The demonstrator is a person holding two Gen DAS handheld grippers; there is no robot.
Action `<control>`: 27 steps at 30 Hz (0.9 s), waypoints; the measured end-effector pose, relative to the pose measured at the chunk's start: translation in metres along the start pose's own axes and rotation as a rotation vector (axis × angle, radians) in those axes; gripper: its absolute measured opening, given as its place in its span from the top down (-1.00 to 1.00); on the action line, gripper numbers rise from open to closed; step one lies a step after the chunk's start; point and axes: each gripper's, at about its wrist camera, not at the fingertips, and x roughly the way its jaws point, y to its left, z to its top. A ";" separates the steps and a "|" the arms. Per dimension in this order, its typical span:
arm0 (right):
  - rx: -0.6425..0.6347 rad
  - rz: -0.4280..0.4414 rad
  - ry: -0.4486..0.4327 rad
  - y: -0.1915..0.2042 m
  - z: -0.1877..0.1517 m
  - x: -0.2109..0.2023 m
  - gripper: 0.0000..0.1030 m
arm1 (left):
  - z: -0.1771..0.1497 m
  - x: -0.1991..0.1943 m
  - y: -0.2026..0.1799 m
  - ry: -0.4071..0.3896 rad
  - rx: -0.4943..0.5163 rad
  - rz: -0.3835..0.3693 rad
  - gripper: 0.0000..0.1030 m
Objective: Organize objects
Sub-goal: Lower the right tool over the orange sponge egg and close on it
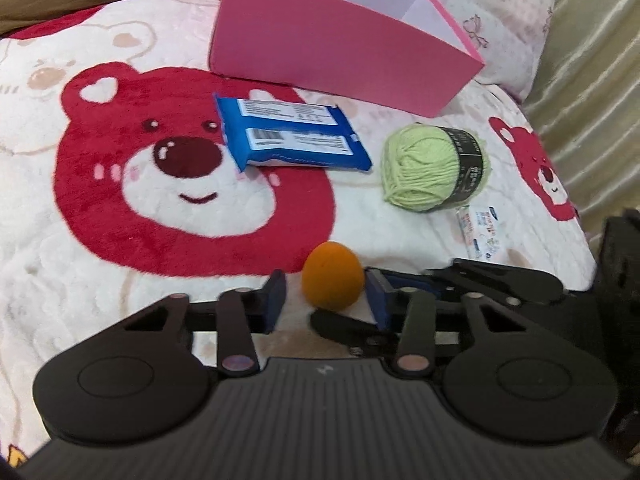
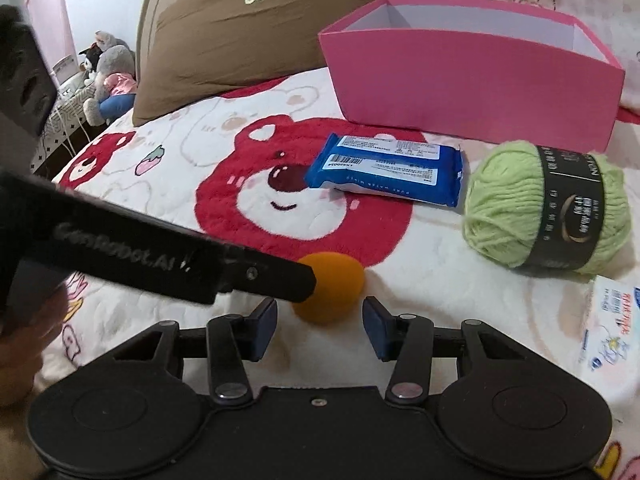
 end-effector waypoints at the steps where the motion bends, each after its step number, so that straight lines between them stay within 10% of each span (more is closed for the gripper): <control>1: -0.001 0.001 0.016 0.000 0.002 0.004 -0.01 | 0.001 0.001 -0.002 0.001 0.008 0.001 0.34; 27: -0.148 -0.055 0.025 0.011 0.005 0.008 0.23 | 0.005 0.017 0.002 0.029 -0.040 -0.026 0.41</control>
